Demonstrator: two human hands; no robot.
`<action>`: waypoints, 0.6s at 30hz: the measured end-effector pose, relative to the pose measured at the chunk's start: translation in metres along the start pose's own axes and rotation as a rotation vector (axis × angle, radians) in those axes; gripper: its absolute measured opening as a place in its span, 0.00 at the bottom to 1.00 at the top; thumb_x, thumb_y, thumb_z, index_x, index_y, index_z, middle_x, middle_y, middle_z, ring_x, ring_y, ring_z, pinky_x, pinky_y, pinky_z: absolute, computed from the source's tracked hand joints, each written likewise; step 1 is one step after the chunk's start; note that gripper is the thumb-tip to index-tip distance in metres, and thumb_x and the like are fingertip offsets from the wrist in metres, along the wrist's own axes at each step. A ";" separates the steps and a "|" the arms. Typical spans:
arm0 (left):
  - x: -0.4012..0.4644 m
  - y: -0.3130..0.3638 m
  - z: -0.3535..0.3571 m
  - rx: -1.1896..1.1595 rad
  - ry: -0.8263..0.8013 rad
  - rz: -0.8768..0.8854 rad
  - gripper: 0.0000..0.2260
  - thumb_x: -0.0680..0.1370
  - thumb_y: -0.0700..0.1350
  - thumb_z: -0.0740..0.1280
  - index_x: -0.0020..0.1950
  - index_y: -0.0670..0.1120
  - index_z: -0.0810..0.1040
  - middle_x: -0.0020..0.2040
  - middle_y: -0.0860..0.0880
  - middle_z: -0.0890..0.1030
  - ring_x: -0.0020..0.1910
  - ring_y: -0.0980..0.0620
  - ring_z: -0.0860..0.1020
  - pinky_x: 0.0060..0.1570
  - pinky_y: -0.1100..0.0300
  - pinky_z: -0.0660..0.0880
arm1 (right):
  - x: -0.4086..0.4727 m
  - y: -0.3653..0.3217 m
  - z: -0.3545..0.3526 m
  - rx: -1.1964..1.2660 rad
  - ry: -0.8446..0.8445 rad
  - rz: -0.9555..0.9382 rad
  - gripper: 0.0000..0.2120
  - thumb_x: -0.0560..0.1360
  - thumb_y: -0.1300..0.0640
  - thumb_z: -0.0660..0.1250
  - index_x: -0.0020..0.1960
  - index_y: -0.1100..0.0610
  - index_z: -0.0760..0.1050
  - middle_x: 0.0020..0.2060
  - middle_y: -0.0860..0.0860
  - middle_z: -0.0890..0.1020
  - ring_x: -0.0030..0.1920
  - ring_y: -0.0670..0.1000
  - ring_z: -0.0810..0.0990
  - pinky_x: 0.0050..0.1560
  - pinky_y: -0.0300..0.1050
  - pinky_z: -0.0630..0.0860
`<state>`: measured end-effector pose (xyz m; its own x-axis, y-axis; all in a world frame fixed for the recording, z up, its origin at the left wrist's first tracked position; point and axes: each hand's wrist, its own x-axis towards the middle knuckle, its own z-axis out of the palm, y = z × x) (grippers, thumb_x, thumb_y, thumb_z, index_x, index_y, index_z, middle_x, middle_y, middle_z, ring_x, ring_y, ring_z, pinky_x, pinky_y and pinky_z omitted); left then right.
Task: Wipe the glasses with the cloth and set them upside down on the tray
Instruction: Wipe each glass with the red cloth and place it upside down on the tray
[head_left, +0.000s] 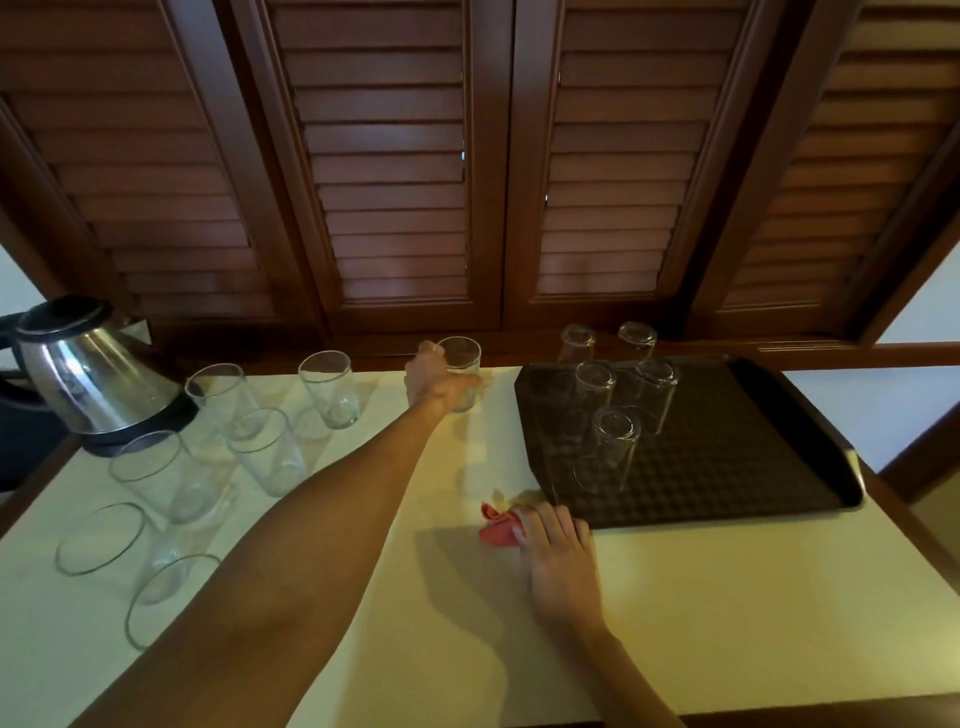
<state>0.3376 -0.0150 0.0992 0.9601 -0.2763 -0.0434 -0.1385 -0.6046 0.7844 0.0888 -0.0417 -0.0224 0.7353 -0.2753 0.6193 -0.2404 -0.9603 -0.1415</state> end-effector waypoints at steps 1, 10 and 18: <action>-0.002 0.001 -0.002 -0.009 0.017 0.013 0.35 0.69 0.49 0.84 0.71 0.42 0.73 0.68 0.43 0.80 0.67 0.44 0.78 0.62 0.53 0.76 | 0.002 -0.001 -0.002 0.005 0.001 0.001 0.13 0.77 0.57 0.56 0.58 0.54 0.73 0.49 0.51 0.81 0.50 0.53 0.73 0.50 0.49 0.66; -0.062 0.017 -0.086 -0.562 0.026 0.116 0.26 0.64 0.42 0.86 0.58 0.47 0.81 0.52 0.51 0.86 0.52 0.52 0.84 0.50 0.61 0.79 | 0.083 -0.054 -0.080 0.895 0.257 0.718 0.12 0.85 0.47 0.55 0.55 0.49 0.76 0.42 0.49 0.80 0.35 0.49 0.79 0.38 0.50 0.78; -0.166 0.017 -0.171 -1.029 -0.298 0.139 0.20 0.72 0.52 0.74 0.61 0.47 0.84 0.53 0.46 0.86 0.52 0.48 0.84 0.53 0.46 0.82 | 0.146 -0.125 -0.171 1.376 0.279 0.740 0.16 0.84 0.48 0.60 0.71 0.46 0.74 0.51 0.55 0.83 0.43 0.50 0.81 0.34 0.38 0.76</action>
<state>0.2173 0.1484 0.2255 0.8346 -0.5490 0.0464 0.1625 0.3258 0.9314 0.1182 0.0457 0.2179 0.5493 -0.8129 0.1935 0.3693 0.0285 -0.9289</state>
